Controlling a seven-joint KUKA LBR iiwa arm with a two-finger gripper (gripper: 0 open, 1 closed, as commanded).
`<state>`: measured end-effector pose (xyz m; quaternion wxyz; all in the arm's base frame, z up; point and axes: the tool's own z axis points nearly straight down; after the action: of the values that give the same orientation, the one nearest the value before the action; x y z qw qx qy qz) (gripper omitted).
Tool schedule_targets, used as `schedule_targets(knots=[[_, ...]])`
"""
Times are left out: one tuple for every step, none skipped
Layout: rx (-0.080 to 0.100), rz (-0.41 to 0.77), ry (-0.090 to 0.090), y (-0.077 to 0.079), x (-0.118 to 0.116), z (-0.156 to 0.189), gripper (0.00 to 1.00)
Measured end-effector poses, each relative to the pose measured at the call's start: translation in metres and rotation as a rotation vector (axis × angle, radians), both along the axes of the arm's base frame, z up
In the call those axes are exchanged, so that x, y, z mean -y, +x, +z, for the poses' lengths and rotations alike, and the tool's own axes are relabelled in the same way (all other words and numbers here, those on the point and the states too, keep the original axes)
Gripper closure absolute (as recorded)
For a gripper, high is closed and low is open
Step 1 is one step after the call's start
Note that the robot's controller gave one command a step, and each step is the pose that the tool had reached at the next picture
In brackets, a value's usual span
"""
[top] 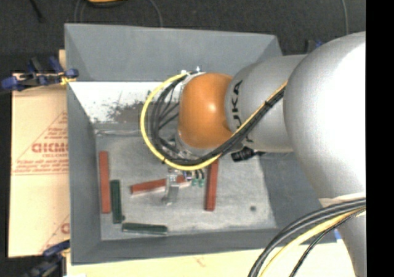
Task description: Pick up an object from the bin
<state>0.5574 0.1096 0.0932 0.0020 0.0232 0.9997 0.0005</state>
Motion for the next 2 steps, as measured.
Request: schedule_targets(knots=[[-0.002, -0.032, 0.001, -0.0070, -0.0015, -0.0225, 1.00], [-0.002, -0.032, 0.002, -0.0071, -0.0015, -0.0225, 1.00]])
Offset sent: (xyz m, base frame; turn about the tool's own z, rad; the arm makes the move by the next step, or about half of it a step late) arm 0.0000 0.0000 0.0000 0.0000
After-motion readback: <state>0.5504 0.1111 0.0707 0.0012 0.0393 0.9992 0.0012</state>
